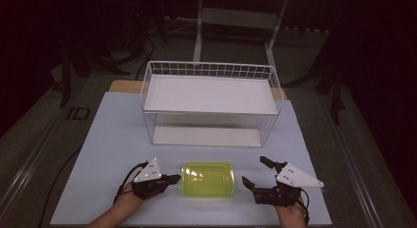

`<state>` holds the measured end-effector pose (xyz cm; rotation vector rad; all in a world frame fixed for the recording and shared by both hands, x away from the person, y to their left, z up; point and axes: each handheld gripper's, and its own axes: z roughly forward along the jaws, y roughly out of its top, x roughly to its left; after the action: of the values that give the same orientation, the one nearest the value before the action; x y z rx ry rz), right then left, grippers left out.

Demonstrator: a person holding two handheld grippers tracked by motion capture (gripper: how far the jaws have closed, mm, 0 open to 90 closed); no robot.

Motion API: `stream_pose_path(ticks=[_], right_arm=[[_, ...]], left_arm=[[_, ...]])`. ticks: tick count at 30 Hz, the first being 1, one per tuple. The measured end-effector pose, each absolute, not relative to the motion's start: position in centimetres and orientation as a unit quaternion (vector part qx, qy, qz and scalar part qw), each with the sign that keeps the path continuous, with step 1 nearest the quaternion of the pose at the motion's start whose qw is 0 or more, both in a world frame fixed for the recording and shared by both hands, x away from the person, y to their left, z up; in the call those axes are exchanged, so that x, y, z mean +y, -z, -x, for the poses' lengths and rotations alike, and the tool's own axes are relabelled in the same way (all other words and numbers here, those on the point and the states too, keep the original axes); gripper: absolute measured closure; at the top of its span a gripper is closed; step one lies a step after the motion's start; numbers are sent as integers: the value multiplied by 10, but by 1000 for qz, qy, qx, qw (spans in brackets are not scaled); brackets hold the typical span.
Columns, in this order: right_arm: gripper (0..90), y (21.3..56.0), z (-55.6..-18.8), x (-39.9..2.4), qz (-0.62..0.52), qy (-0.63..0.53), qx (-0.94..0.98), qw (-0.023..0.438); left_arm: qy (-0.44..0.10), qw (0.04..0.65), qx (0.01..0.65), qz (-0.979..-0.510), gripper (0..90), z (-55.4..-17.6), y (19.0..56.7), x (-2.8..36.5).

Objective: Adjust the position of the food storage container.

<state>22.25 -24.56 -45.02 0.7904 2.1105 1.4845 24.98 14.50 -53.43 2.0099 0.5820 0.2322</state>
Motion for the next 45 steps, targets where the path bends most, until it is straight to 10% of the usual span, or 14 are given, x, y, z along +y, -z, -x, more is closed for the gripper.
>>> stream_pose_path(ticks=[17,23,29,32,45], right_arm=[[122,448,-219,-244,-283,-545,749,247],[144,447,-218,-248,-287,-552,739,257],[144,447,-222,-249,-307,-539,756,210],[131,447,-222,-246,-297,-534,763,211],[155,447,-228,-244,-321,-479,793,195]], left_arm=[[-86,506,225,-828,897,-256,535,123],[-99,542,217,-806,703,-254,522,129],[-68,553,272,-785,157,-255,504,131],[-65,565,271,-777,22,-255,499,132],[-71,535,306,-784,13,-254,497,129]])
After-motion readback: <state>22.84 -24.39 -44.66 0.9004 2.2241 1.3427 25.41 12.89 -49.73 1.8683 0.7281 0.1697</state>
